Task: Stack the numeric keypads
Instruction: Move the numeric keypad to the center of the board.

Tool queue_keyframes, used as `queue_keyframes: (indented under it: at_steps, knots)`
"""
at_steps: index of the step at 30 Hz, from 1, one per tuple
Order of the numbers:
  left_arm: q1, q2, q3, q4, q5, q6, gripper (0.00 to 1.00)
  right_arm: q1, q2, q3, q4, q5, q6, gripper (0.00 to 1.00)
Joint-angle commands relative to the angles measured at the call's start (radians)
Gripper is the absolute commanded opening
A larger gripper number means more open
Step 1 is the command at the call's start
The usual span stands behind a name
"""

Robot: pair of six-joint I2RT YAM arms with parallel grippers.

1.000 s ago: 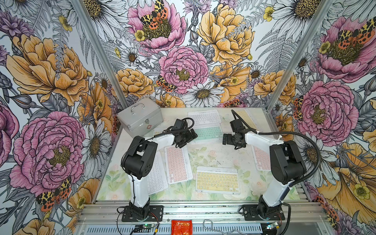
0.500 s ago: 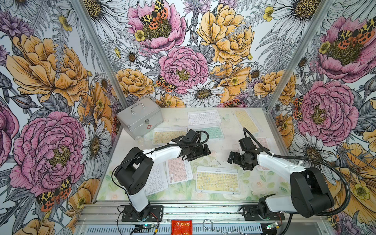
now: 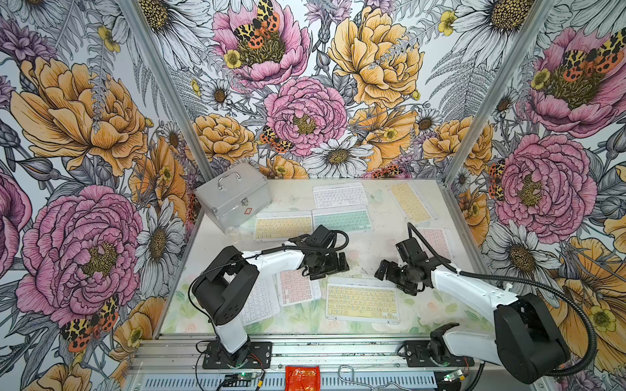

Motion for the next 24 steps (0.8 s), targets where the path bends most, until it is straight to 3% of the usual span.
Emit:
queue_keyframes:
  at_steps: [1,9,15,24]
  knots:
    - [-0.008,0.011,-0.017,0.045,0.052,-0.026,0.99,0.02,0.023,-0.024,0.063,-0.036,0.063,1.0]
    - [-0.002,0.019,-0.039,0.059,0.057,-0.031,0.99,0.033,0.023,-0.035,0.111,-0.041,0.099,1.0]
    - [0.02,-0.069,-0.033,-0.067,-0.029,0.014,0.99,0.033,0.029,-0.037,0.111,-0.036,0.086,1.0]
    - [-0.037,-0.059,-0.079,-0.1,-0.008,0.003,0.99,0.032,0.048,-0.02,0.114,-0.02,0.06,1.0]
